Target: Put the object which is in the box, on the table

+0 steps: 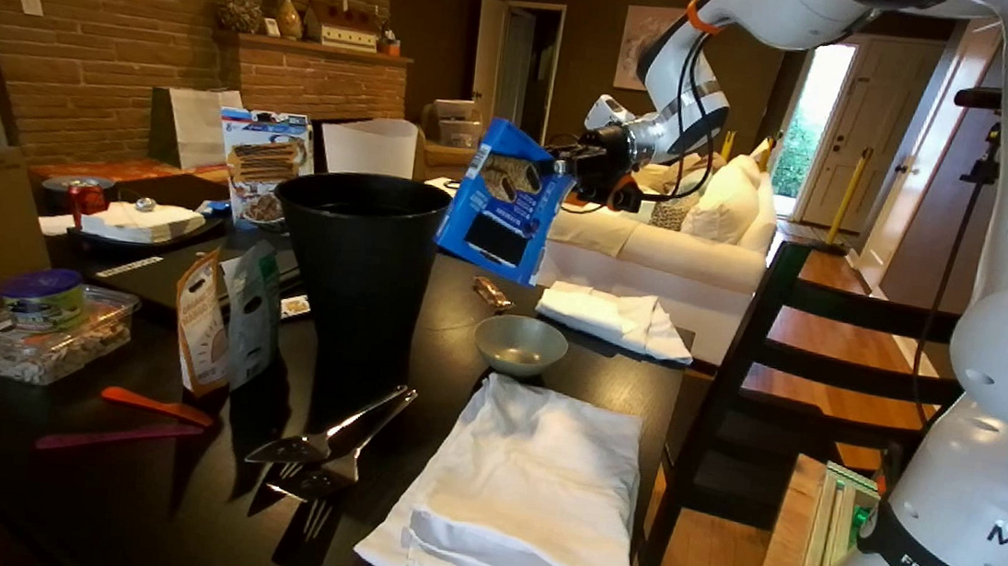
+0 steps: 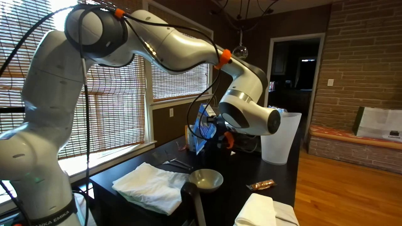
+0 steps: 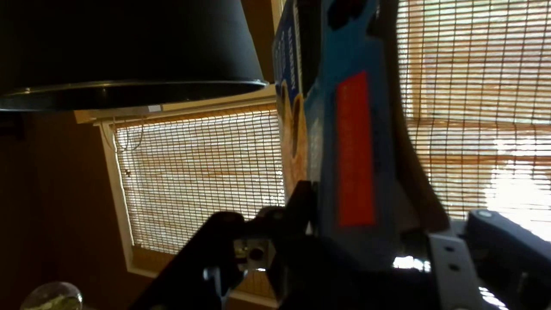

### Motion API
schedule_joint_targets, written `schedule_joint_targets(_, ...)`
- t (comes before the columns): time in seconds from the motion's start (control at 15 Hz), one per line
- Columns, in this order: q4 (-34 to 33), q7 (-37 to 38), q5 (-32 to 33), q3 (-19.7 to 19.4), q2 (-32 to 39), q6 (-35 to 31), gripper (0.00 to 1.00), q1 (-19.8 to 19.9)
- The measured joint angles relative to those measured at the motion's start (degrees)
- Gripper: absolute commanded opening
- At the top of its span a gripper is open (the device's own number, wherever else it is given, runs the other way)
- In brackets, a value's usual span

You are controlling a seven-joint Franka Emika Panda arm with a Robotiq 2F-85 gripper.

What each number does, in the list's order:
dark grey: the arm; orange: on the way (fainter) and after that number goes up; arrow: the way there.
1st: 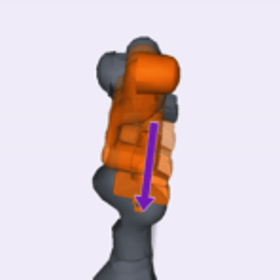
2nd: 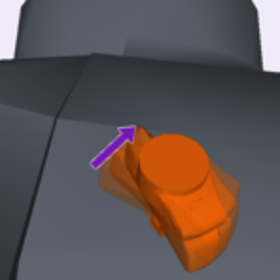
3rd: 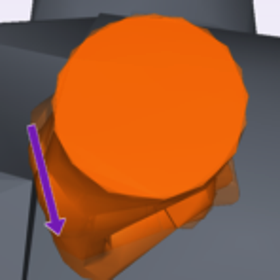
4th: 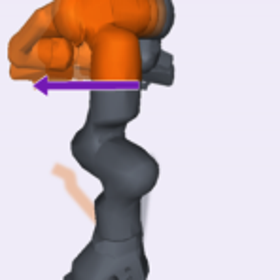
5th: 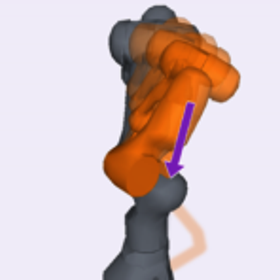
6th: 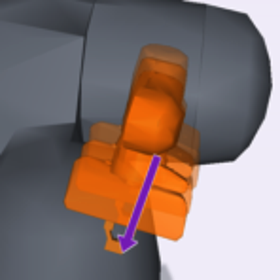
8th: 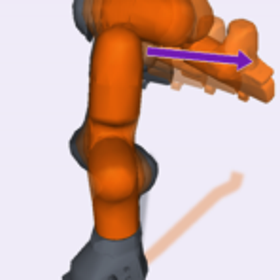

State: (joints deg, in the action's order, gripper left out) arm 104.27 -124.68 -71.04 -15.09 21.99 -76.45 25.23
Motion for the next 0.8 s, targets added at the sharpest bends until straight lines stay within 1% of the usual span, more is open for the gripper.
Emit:
schedule_joint_targets(0.4,0.2,0.2,-2.2,-1.8,0.1,2.2,0.09,1.2)
schedule_joint_targets(0.8,0.7,-0.6,-2.2,-2.8,0.3,1.9,0.09,1.4)
